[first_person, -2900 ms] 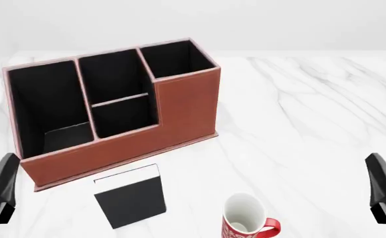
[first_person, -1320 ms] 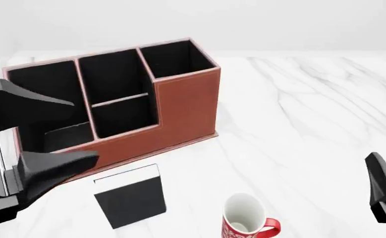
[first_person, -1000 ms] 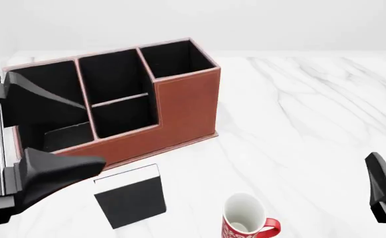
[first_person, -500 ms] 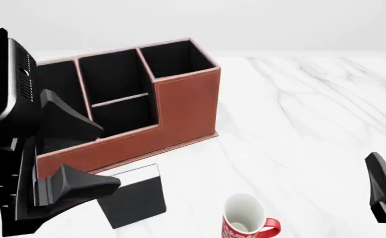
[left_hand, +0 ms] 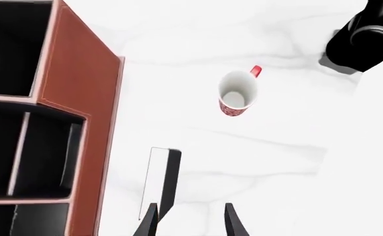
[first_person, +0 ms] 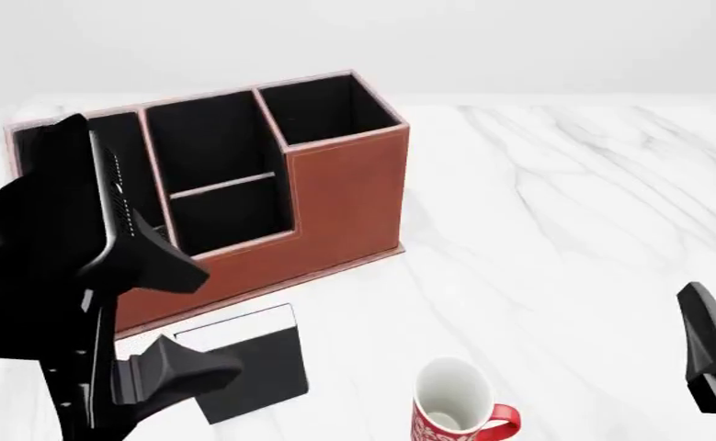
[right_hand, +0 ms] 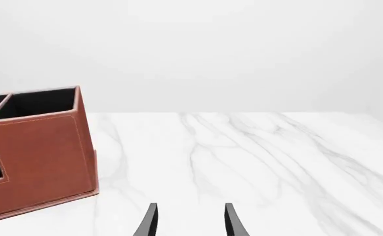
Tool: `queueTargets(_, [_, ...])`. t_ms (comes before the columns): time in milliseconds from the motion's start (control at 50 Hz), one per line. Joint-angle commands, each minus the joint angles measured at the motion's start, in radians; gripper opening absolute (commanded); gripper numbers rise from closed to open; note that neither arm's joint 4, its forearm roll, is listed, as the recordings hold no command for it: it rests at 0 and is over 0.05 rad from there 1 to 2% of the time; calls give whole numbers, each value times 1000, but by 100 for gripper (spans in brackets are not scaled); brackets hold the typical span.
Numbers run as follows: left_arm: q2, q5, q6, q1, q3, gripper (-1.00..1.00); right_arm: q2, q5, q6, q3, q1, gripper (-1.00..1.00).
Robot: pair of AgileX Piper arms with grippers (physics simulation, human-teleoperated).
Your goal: Pick up the book and place it in the front compartment of the caddy.
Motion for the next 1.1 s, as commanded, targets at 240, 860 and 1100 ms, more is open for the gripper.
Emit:
queueTargets(240, [-25,-5,2,48,45,100,-3,0,0,2,0,100])
queueTargets(860, [-49,31,111,159,66,100,-3,0,0,2,0,100])
queueTargets(1100, [-52,16,169,206,89,100,-3,0,0,2,0,100])
